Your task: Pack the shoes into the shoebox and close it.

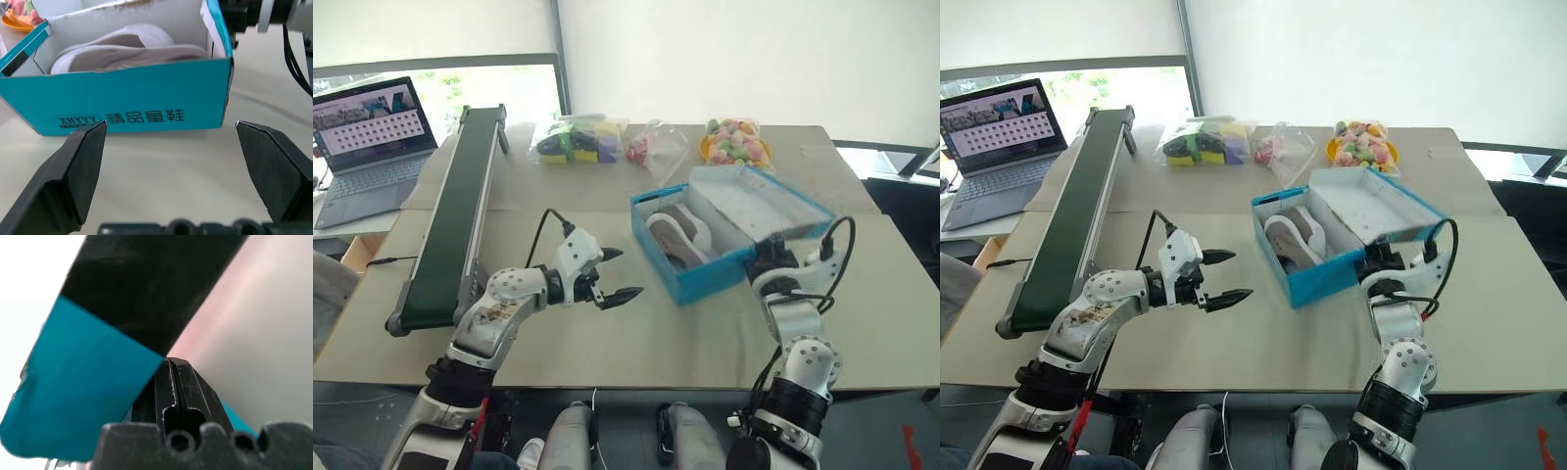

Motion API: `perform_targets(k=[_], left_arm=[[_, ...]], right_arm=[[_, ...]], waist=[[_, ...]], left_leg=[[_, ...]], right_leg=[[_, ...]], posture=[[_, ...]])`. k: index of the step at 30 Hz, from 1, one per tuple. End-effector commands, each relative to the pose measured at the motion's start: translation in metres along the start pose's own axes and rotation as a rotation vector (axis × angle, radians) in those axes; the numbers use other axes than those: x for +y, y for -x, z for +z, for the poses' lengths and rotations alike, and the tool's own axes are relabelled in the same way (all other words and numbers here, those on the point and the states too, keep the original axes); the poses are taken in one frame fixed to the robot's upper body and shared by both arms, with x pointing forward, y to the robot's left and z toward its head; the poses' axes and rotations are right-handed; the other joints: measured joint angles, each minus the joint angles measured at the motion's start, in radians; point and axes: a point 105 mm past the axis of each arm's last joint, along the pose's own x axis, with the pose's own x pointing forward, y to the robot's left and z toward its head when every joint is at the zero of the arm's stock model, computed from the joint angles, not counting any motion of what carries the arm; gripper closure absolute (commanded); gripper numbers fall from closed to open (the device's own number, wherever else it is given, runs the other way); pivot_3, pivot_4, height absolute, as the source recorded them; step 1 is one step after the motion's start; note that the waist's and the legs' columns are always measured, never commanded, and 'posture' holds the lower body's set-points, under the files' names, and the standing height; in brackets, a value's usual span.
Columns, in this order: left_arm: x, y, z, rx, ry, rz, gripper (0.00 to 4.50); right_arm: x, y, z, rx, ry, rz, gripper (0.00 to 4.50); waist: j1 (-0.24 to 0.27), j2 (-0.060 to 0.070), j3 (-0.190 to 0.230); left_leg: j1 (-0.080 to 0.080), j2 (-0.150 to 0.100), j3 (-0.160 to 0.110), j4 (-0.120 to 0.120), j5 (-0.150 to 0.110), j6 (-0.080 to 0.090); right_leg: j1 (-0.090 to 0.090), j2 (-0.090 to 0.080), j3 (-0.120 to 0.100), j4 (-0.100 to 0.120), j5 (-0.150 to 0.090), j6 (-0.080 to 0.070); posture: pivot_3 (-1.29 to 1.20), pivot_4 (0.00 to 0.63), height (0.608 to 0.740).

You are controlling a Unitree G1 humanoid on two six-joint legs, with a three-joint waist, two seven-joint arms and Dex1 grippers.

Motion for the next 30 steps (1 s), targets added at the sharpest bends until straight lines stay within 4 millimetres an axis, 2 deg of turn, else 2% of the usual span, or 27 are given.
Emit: perform_targets(k=[1, 5, 9, 15, 18, 23, 26, 30], left_arm=[[-0.002, 0.003, 0.010, -0.015, -0.040, -0.002, 0.00], [-0.002, 0.002, 0.010, -0.013, -0.043, 0.001, 0.00], [-0.002, 0.003, 0.010, -0.012, -0.043, 0.004, 0.00], [-0.002, 0.004, 0.010, -0.011, -0.040, 0.011, 0.00], [-0.002, 0.005, 0.010, -0.007, -0.035, 0.018, 0.00], [0.002, 0.018, 0.009, 0.005, -0.035, 0.061, 0.00], [0.002, 0.035, 0.006, 0.028, -0.035, 0.095, 0.00], [0.001, 0.046, 0.004, 0.047, -0.029, 0.128, 0.00]], right_arm=[[0.056, 0.011, 0.013, -0.045, 0.124, 0.269, 4.47], [0.064, 0.014, 0.007, -0.002, 0.202, 0.322, 4.47], [0.060, 0.011, -0.005, 0.076, 0.301, 0.305, 4.47], [0.070, 0.012, -0.035, 0.242, 0.508, 0.360, 4.47], [0.080, 0.010, -0.061, 0.356, 0.641, 0.399, 4.47], [0.101, -0.006, -0.083, 0.400, 0.659, 0.451, 4.47], [0.107, -0.020, -0.094, 0.441, 0.668, 0.481, 4.47], [0.112, -0.031, -0.096, 0.464, 0.677, 0.509, 4.47]], waist=[[0.002, 0.000, 0.000], [0.004, 0.000, 0.000], [0.006, 0.000, 0.000], [0.007, 0.000, 0.000], [0.006, 0.000, 0.000], [0.003, 0.000, 0.000], [0.006, -0.001, 0.000], [0.010, -0.001, 0.000]], left_leg=[[0.000, 0.000, 0.000, 0.000, 0.000, 0.000], [0.000, 0.000, 0.000, 0.000, -0.002, -0.004], [0.001, 0.000, 0.000, 0.000, -0.002, -0.004], [0.001, 0.000, 0.001, 0.000, -0.002, -0.004], [0.001, 0.000, 0.001, 0.000, -0.002, -0.004], [0.001, 0.000, 0.001, 0.000, -0.002, -0.004], [0.001, 0.000, 0.002, 0.000, -0.002, -0.003], [0.001, 0.000, 0.004, 0.000, -0.002, -0.003]], right_leg=[[0.000, 0.000, 0.000, 0.000, 0.000, 0.000], [0.000, 0.000, 0.000, -0.001, -0.002, -0.003], [0.001, 0.000, 0.000, -0.001, -0.003, -0.006], [0.001, 0.000, 0.000, 0.000, -0.003, -0.005], [0.001, 0.000, 0.000, 0.000, -0.003, -0.005], [0.000, 0.000, 0.000, 0.000, -0.003, -0.005], [0.001, 0.000, -0.001, 0.000, -0.003, -0.005], [0.000, 0.000, 0.000, 0.000, -0.003, -0.005]], posture=[[0.00, 0.150, 0.701], [0.00, 0.150, 0.701], [0.00, 0.150, 0.701], [0.00, 0.150, 0.701], [0.00, 0.150, 0.701], [0.00, 0.150, 0.701], [0.00, 0.150, 0.701], [0.00, 0.150, 0.701]])
